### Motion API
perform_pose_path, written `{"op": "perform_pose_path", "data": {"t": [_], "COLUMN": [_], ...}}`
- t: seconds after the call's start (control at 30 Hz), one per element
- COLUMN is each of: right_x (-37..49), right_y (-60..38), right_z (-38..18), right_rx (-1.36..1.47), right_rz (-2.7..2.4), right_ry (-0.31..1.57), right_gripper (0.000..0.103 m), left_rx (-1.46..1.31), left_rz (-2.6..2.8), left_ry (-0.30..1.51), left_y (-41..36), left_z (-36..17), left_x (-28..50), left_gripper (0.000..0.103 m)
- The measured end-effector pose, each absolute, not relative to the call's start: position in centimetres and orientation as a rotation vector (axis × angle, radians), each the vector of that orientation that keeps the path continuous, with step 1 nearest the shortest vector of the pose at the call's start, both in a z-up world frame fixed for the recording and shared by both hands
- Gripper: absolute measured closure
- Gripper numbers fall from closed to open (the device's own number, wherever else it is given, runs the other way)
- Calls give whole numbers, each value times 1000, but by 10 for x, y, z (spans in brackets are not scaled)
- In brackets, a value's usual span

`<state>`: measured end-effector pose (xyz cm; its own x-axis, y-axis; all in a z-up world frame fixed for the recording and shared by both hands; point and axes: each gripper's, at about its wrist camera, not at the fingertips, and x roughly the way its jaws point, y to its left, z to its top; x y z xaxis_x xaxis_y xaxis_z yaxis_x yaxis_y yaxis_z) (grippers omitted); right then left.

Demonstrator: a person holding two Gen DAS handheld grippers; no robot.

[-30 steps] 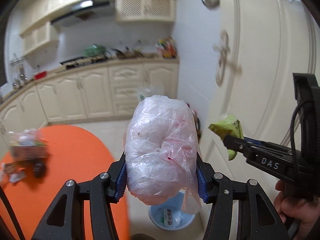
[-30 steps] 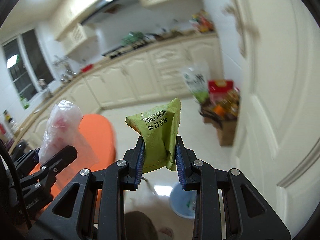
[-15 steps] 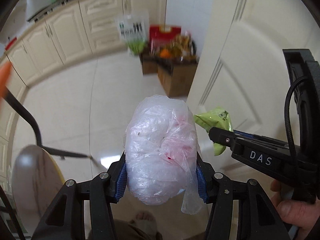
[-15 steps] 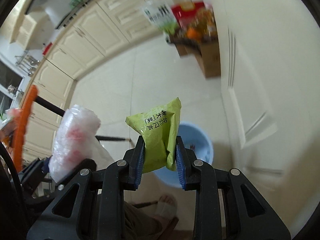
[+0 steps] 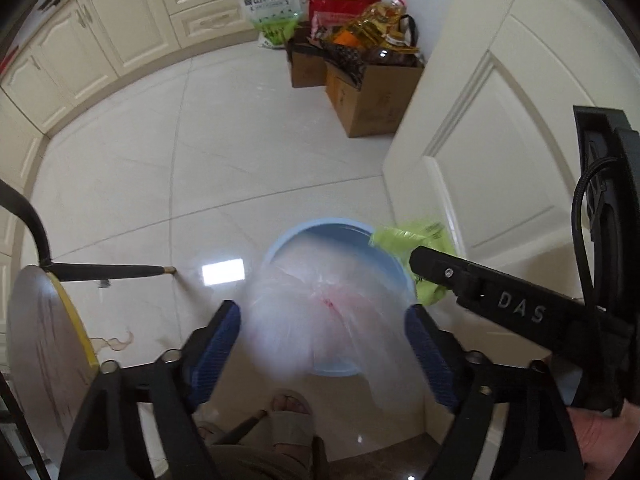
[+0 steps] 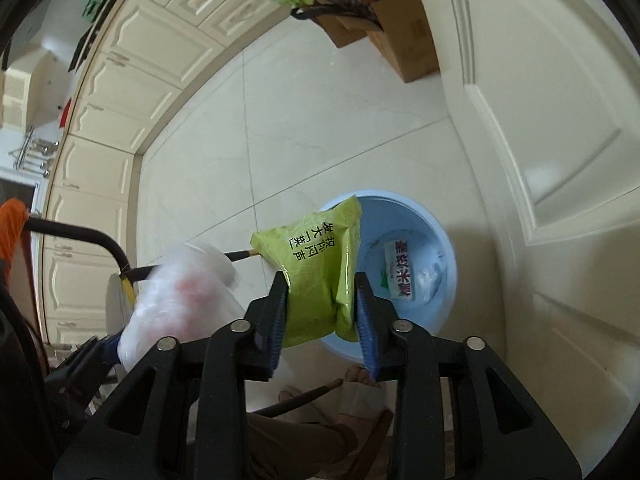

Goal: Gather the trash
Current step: 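Carry both items to the blue bin and release them inside, then return both tools to the orange table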

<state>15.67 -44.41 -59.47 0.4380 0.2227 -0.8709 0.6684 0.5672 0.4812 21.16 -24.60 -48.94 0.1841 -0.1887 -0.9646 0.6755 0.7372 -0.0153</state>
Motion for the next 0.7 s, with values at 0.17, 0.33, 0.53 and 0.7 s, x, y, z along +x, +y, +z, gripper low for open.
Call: {"op": "perform_pose_path", "data": {"t": [0.17,0.33,0.53,0.7], "right_x": [150,145,135,126], "right_y": [-447,-447,-445,-437], "right_z": [-594,-583,-556,-515], "right_rx": [989,986,994,975], "right_rz": [-412,-497,-518,-521], "right_ry": [1096,1104,1064,994], "right_gripper": [15,0,0,0], "left_rx": [483,501,470,430], "left_rz": [-600,-602,-646,-722], "left_ry": [1223,1183,1127,1036], "left_y": [-246,-246,-225,-210], "left_z": [-489,-473,-423,-375], "left_x": [204,179,139,108], "left_gripper": [11,9,9,9]}}
